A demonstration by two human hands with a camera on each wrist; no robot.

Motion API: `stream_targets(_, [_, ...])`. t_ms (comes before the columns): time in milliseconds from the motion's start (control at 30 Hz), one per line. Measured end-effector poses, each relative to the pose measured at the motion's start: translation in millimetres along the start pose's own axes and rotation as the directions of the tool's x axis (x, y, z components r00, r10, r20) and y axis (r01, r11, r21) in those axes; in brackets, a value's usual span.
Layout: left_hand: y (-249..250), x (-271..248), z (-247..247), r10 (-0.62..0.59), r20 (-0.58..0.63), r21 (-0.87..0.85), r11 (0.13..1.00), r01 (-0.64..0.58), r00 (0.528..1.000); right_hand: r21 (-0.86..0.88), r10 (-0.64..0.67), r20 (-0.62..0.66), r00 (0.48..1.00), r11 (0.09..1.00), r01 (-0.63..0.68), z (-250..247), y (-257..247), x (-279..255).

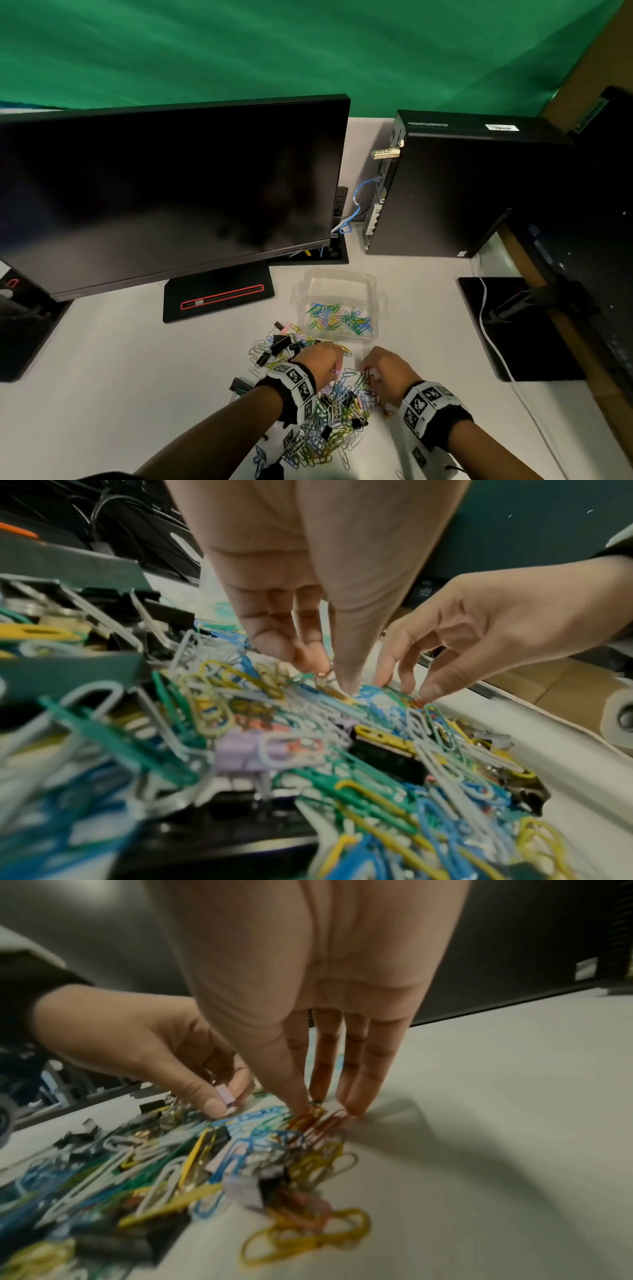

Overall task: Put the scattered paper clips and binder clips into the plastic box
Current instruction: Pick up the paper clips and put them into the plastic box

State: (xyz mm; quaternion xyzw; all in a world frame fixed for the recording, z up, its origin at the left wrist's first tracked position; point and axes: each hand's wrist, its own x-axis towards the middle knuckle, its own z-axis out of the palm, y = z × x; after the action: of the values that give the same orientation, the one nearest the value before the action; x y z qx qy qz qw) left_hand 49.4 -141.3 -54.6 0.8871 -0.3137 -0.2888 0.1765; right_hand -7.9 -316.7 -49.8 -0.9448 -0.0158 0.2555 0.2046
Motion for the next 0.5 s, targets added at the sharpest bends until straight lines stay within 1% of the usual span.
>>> stream_targets(133, [-9,-15,-15,-0.03,-0.079,-0.129,0.992,0.02,0.996,-0.017,0.049,-0.011,0.999,0.999,-0.049,-8,16,-4])
stream_targets(233, [-29,-30,-30,-0.116,-0.185,-0.232,0.97,0.071,0.976,-0.047,0.076,0.04,0.996,0.996,-0.074,-9,22,-8])
stream_targets(367, [-68,-49,-47,-0.3,-0.307,-0.27,0.938,0.22,0.903,0.036,0.054,0.031,0.998,0.998,-0.055,-2,14,-2])
stream_targets(500, [-102,-74,-44,-0.415,-0.32,-0.253,0.904,0.345,0.852,0.093,0.026,-0.029,0.999,0.995,-0.023,3,-2,8])
